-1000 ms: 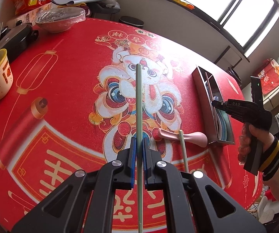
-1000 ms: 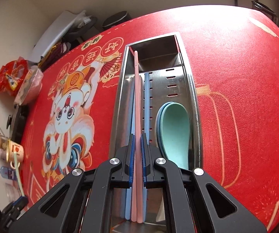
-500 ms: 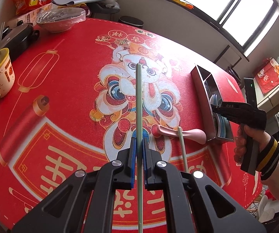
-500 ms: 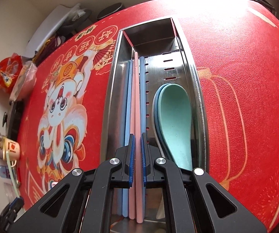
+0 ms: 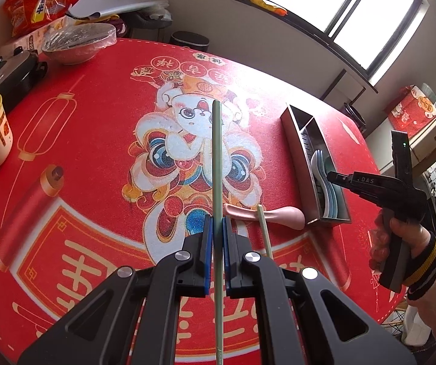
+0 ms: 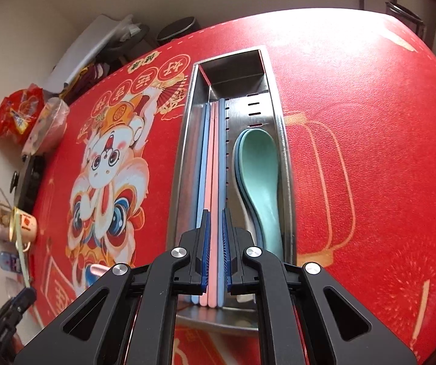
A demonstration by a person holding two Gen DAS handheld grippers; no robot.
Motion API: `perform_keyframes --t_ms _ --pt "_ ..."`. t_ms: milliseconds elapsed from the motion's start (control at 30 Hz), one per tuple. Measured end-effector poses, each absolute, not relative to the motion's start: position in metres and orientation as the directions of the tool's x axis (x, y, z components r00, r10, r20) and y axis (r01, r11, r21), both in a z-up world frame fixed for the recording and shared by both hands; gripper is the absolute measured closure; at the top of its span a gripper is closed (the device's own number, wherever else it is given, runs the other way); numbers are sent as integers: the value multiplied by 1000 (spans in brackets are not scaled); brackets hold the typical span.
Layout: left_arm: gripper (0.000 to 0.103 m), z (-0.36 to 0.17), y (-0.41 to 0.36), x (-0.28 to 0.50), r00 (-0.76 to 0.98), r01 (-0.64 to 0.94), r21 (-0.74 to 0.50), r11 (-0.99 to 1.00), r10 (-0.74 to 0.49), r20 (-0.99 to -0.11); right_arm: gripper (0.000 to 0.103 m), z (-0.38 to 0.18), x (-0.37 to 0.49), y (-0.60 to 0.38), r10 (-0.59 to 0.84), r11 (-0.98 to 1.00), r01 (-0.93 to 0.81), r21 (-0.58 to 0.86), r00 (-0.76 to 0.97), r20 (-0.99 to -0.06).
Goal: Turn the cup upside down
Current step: 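Open the right gripper to release the pink chopstick in the tray, then lower the green chopstick into the steel tray and open the left gripper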
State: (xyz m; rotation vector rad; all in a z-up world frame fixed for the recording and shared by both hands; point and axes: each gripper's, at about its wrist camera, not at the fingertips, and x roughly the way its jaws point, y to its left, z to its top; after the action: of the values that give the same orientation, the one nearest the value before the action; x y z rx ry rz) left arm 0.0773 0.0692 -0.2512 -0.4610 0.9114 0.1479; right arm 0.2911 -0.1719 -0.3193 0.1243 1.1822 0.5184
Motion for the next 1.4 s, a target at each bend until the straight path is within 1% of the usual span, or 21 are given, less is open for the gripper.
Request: perform_keyframes --t_ms 67,133,167,200,267,300,333,467,667,1067,1233,1400 --pt "97 -249 65 82 615 -298 -326 897 -80 -784 92 -314 282 -182 452 877 -317 360 294 -842" --pt "97 -248 61 86 619 -281 -327 902 -91 -780 75 -308 273 -194 457 879 -308 365 318 -831" --pt "97 -247 58 88 621 -272 -330 904 -97 -778 53 -304 268 -200 458 880 -301 367 339 -822" --pt "97 -246 56 90 622 -263 -332 906 -104 -776 48 -300 261 -208 459 882 -296 366 367 -809" --pt "97 -245 50 95 624 -246 -337 909 -117 -772 46 -296 252 -218 454 885 -299 357 381 -806" --pt "97 -244 48 97 624 -238 -338 911 -123 -772 41 -295 248 -222 449 887 -299 352 382 -808" --pt "97 -244 45 99 624 -231 -338 912 -128 -771 39 -294 243 -227 448 888 -300 350 388 -806" --pt "97 -242 34 108 626 -199 -341 919 -149 -765 14 -290 231 -244 409 906 -296 304 415 -813" --pt "97 -242 15 121 619 -156 -343 926 -178 -765 14 -291 222 -265 371 926 -239 291 443 -816" --pt "97 -251 -15 152 583 -124 -357 926 -223 -781 14 -297 217 -290 341 939 -207 276 435 -833" --pt "97 -254 -30 180 574 -122 -381 916 -248 -781 14 -302 224 -300 332 942 -199 271 420 -845" --pt "97 -258 -47 224 569 -142 -425 894 -277 -774 14 -300 234 -320 324 946 -174 274 433 -841"
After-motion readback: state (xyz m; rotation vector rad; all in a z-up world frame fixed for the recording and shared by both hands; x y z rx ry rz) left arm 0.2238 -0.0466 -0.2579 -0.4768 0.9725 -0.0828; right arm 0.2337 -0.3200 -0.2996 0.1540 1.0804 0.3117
